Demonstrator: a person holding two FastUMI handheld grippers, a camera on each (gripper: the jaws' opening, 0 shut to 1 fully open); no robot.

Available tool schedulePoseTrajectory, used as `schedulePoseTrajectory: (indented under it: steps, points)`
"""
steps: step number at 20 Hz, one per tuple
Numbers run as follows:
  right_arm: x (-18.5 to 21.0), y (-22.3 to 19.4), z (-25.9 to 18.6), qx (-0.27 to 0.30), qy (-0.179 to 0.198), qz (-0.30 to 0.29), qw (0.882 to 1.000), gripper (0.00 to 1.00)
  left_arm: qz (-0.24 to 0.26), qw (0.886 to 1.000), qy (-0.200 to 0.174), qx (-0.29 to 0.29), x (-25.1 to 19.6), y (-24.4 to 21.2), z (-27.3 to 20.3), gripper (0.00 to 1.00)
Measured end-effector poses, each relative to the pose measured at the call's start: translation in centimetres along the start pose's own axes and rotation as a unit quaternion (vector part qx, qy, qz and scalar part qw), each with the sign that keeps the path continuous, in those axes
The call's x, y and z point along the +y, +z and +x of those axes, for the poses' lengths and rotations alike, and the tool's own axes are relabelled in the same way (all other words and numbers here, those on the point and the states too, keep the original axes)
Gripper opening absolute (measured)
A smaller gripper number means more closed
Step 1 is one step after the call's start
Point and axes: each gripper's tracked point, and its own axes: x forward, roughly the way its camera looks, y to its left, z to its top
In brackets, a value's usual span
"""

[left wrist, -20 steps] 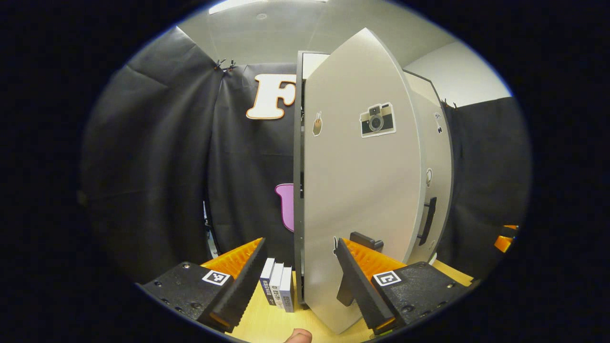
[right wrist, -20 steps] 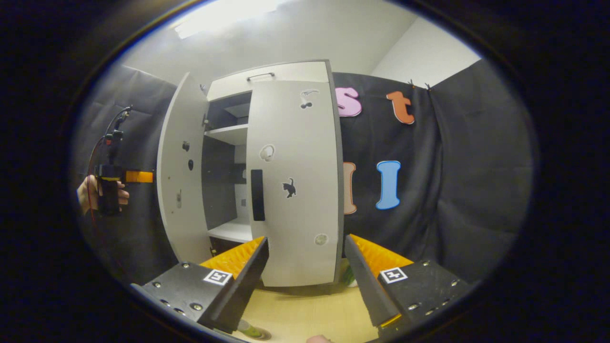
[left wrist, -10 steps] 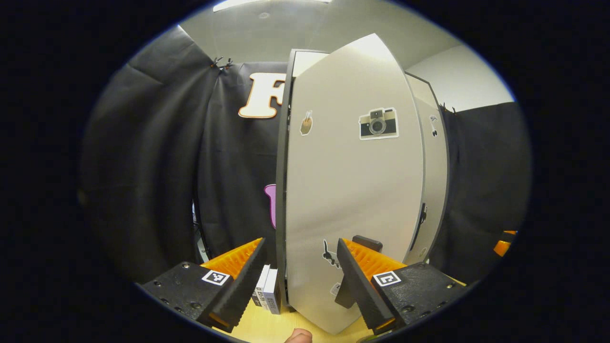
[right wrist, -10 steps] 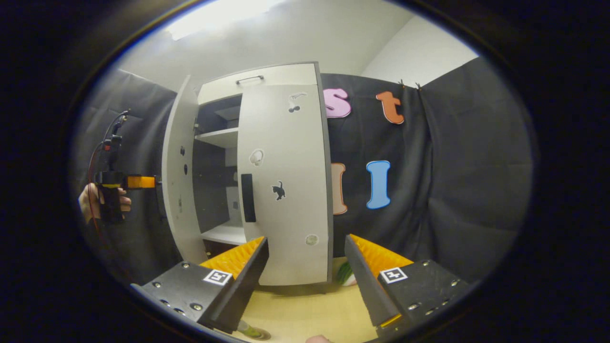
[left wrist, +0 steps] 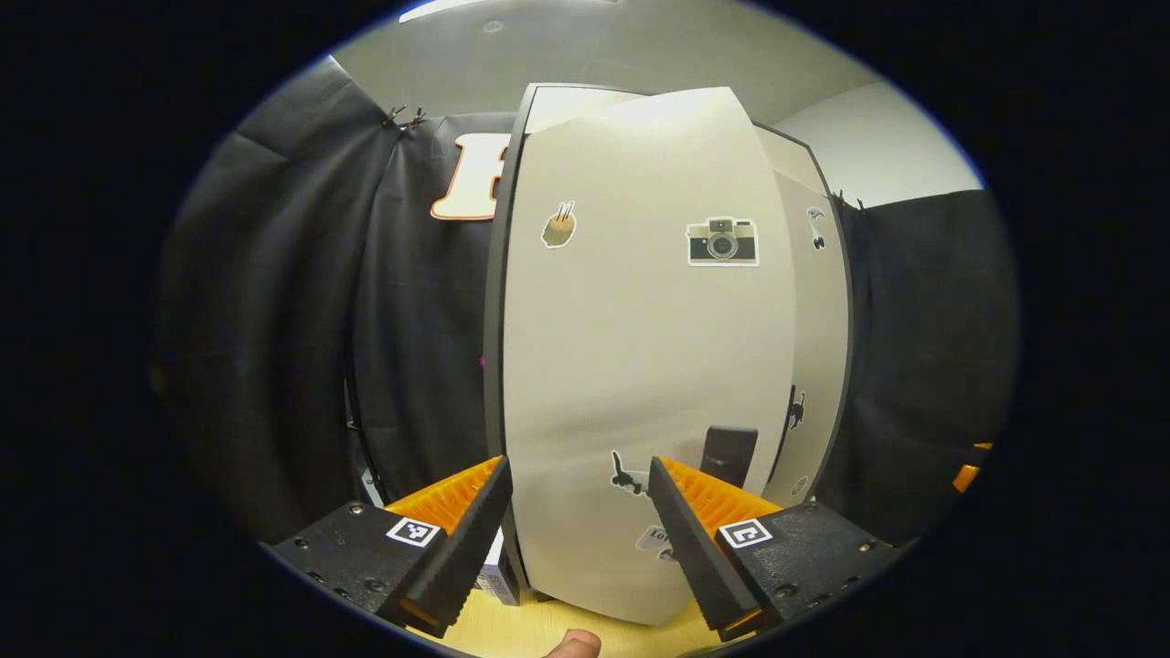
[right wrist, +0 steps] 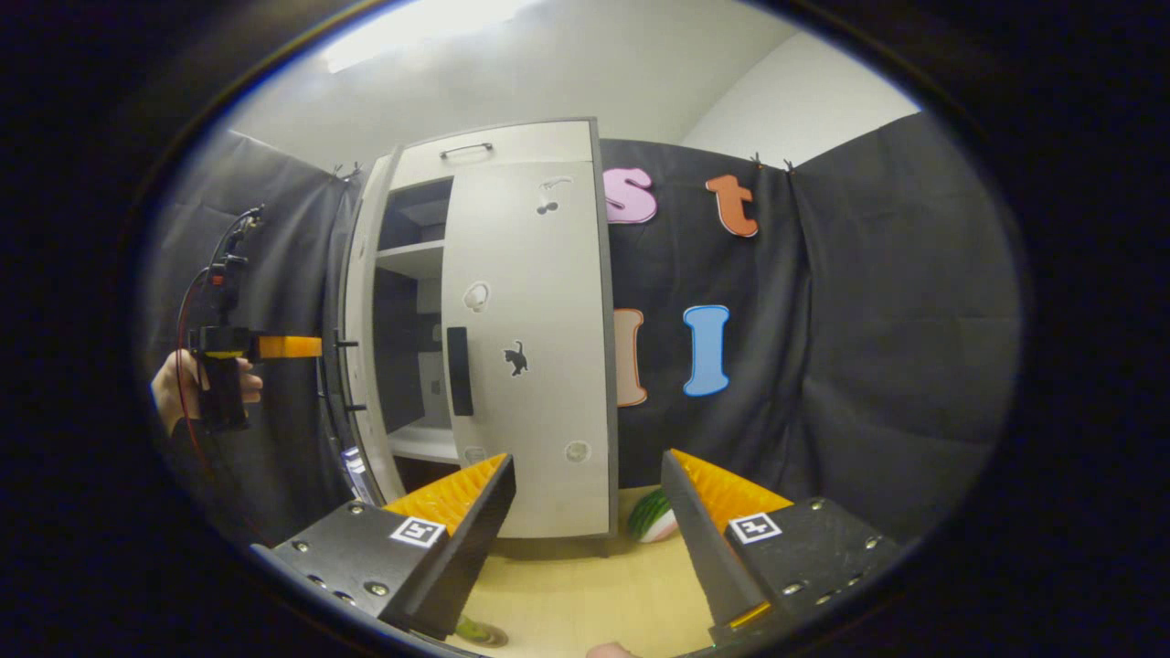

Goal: Grasp the bottle in the cabinet with the left hand and place it on the coaster, then close the right door with the right hand and the left door with the left hand.

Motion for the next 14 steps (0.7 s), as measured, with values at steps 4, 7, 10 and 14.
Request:
schedulePoseTrajectory:
  steps: [4,7,10,14]
  points:
    - [-0.3,-0.3,-0.2,0.005,-0.007,-0.002,1.000,0.97,-0.009,1.000,0.005,-0.002,-0.4,-0.4,0.2,0.96]
    - [-0.1,-0.4,-0.3,0.007,-0.009,-0.004,1.000,0.97,-0.019,1.000,0.017,-0.001,-0.1,-0.8,-0.2,0.96]
    - [0.7,0.0,-0.4,0.007,-0.006,-0.001,1.000,0.97,-0.038,0.999,0.021,0.014,-0.2,-1.6,-0.3,0.99]
    - [2.1,0.8,-0.4,0.004,0.004,0.000,1.000,0.97,-0.024,0.999,0.027,0.021,0.0,-1.8,-1.6,0.96]
